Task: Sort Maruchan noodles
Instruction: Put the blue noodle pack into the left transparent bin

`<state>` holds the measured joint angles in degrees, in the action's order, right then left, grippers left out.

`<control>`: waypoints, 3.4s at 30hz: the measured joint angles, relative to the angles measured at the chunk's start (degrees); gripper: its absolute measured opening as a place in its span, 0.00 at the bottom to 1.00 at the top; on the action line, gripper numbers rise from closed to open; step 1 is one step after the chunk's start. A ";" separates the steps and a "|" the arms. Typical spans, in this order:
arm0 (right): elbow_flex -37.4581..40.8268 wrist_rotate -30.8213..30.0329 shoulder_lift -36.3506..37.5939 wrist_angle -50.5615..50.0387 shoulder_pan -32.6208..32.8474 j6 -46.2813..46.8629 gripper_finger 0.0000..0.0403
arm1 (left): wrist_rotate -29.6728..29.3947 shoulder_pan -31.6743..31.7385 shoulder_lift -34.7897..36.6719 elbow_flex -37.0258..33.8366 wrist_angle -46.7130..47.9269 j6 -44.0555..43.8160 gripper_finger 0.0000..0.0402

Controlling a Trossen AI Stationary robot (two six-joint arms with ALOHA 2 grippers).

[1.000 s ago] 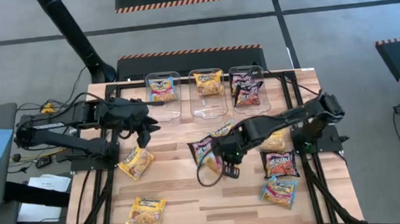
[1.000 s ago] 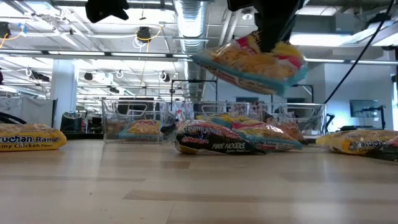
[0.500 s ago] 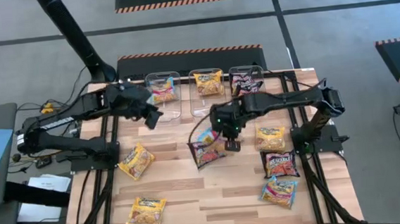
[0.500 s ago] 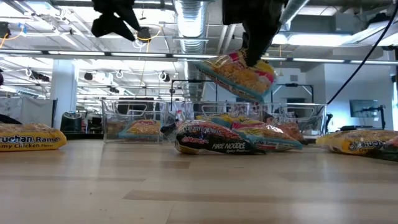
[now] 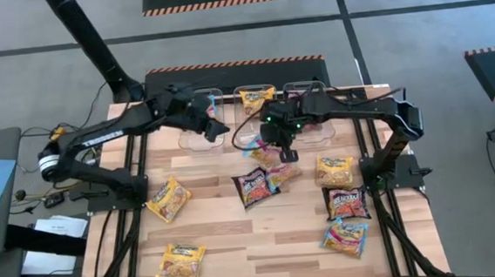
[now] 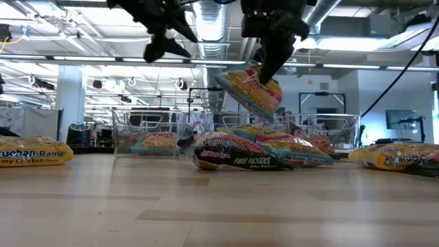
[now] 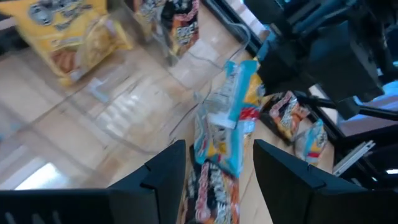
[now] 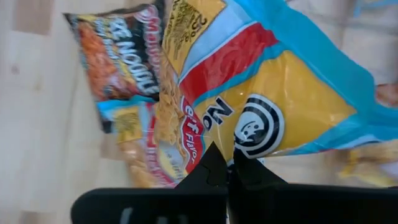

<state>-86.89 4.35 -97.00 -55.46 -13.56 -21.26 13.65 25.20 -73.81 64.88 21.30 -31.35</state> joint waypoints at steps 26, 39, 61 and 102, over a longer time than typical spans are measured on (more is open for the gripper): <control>0.00 -1.50 -0.06 6.81 -3.21 -10.94 0.02 | 8.20 -0.06 -12.76 -0.11 -15.79 -4.48 0.43; 0.00 -1.52 -0.08 9.33 -3.48 -11.89 0.02 | 11.55 -0.50 -14.46 -0.04 -18.19 -2.34 0.43; -6.71 -1.10 -0.12 -0.54 -1.24 -9.81 0.02 | 10.99 -0.01 -14.41 -0.04 -18.19 0.28 0.43; -6.69 -3.64 -0.74 4.69 -0.51 -6.51 0.02 | 11.40 0.03 -14.39 -0.04 -21.01 -0.83 0.02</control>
<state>-93.58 0.71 -97.73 -50.78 -14.06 -27.77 25.06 25.23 -88.20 64.84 0.30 -32.19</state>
